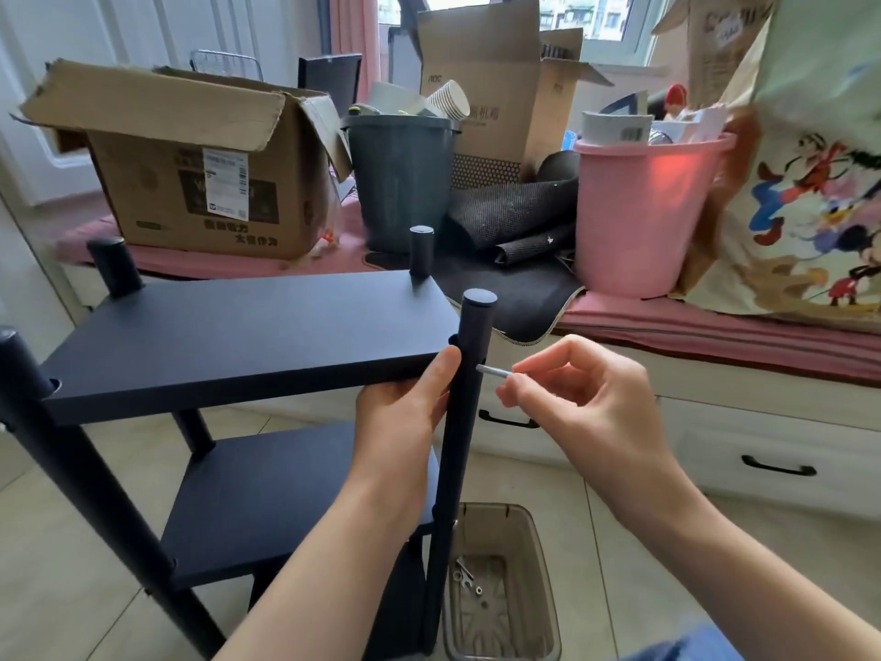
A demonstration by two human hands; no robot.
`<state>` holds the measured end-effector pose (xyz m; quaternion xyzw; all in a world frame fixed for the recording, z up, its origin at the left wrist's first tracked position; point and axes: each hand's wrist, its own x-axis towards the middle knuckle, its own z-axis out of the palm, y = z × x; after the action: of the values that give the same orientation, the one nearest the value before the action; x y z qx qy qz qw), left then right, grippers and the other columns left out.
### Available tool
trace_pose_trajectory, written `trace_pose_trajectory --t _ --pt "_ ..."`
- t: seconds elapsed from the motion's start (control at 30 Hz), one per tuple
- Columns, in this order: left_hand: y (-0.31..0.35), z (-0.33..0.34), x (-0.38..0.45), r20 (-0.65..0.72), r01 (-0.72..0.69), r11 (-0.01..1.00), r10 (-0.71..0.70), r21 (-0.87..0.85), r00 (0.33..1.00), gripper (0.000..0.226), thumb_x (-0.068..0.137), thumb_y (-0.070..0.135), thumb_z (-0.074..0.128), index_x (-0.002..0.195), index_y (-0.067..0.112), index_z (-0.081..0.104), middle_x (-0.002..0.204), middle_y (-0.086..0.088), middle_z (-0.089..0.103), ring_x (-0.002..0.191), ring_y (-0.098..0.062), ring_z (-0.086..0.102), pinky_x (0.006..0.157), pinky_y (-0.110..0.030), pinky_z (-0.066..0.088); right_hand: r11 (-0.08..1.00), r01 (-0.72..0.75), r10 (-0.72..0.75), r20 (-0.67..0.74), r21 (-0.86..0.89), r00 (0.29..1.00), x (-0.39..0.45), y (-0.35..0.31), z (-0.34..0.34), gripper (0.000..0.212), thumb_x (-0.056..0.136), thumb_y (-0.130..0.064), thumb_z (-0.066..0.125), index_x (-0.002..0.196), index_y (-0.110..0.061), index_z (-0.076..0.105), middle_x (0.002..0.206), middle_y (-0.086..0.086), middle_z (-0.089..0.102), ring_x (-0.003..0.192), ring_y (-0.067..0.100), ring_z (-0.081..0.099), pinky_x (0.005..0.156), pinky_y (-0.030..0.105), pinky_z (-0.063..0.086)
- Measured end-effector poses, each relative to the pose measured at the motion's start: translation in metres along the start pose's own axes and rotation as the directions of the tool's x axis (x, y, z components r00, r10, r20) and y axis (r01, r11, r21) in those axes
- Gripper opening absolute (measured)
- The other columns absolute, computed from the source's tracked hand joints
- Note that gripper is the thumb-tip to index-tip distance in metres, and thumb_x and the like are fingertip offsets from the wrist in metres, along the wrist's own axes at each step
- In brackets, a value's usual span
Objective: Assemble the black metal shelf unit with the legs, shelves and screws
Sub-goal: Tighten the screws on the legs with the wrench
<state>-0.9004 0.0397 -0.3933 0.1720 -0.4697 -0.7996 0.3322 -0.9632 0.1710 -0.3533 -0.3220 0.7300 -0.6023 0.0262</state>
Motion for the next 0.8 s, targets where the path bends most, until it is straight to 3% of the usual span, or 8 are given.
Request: trace_pose_trajectory --t 0.13,0.23,0.8 --pt "0.003 0.001 -0.002 0.001 0.008 1.0 -0.008 -0.021 1.0 0.015 0.094 0.011 0.063 0.104 0.008 0.074 0.105 -0.005 0.078 0.102 -0.02 0.074 0.091 -0.032 0.052 0.995 -0.055 0.054 0.021 0.089 0.998 0.002 0.001 -0.002 0.008 0.081 -0.003 0.072 0.077 -0.01 0.069 0.07 0.002 0.075 0.066 0.008 0.069 0.064 0.023 0.053" --pt "0.005 0.003 -0.007 -0.005 0.014 1.0 -0.015 -0.026 1.0 0.016 0.096 0.011 0.061 0.09 0.013 0.075 0.097 -0.003 0.078 0.096 -0.018 0.075 0.086 -0.029 0.053 0.985 -0.095 0.09 0.04 0.146 0.995 0.003 0.003 -0.005 0.007 0.084 -0.001 0.071 0.08 -0.006 0.069 0.07 0.002 0.075 0.065 0.004 0.069 0.065 0.016 0.051" --pt "0.009 0.003 -0.012 -0.004 0.052 0.998 -0.052 -0.026 0.999 0.017 0.097 0.013 0.057 0.098 0.004 0.071 0.095 -0.007 0.076 0.086 -0.015 0.072 0.084 -0.029 0.055 0.974 -0.089 0.085 0.028 0.209 0.996 0.001 0.005 -0.005 0.007 0.086 -0.002 0.068 0.081 -0.006 0.068 0.072 0.006 0.075 0.071 0.012 0.071 0.067 0.02 0.054"
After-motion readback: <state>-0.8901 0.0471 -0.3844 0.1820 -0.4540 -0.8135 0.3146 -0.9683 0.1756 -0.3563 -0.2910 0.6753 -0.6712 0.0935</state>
